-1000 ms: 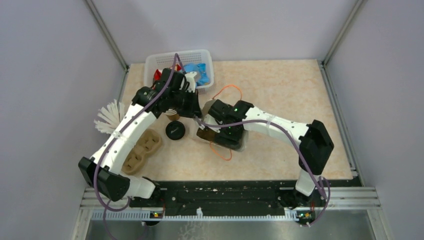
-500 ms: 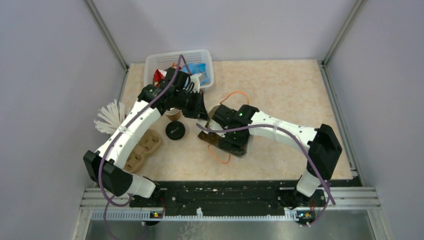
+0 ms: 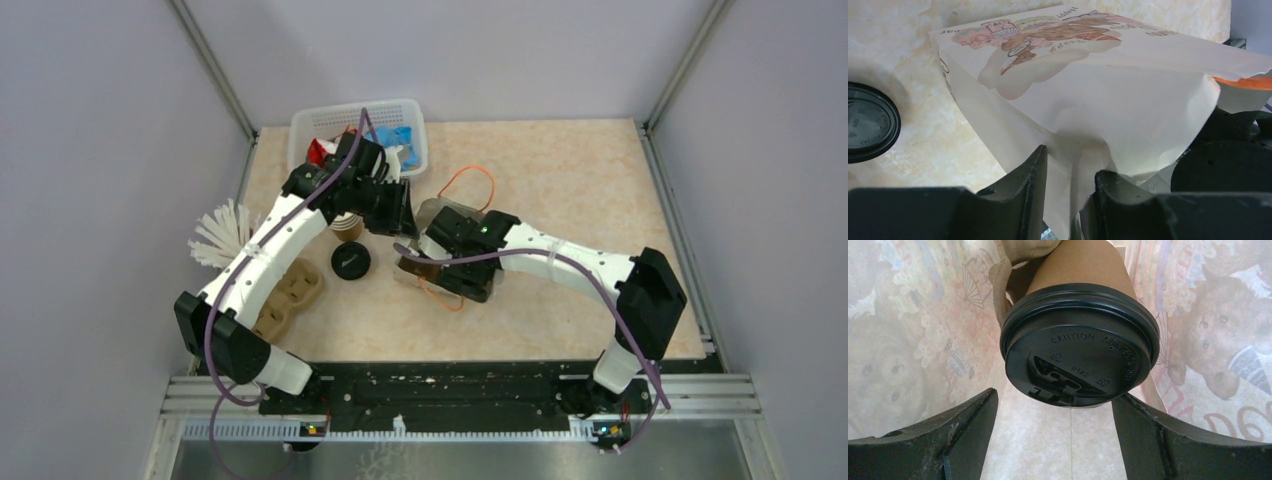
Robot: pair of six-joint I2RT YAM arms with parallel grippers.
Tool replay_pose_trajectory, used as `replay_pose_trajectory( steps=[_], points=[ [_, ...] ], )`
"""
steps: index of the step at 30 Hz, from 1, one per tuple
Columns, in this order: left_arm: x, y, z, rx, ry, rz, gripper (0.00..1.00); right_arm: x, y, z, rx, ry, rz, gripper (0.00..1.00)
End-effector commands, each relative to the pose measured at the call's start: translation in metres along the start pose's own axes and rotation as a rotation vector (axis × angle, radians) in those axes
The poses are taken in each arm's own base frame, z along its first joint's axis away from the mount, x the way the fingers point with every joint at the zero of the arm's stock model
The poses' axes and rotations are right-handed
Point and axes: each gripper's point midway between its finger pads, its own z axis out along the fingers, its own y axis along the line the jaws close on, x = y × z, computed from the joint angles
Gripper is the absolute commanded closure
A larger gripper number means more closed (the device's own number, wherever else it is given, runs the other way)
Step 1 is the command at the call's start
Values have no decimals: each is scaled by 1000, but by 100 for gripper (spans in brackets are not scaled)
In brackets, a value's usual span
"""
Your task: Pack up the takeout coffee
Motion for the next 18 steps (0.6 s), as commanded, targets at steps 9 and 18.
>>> replay_pose_trajectory(
  steps=[9, 18],
  points=[
    [-24, 6, -20, -90, -104, 5, 35, -33, -4, -46, -65, -143, 63, 3],
    [-23, 8, -17, -81, -103, 18, 27, -32, -8, -63, -62, -153, 75, 1]
  ],
)
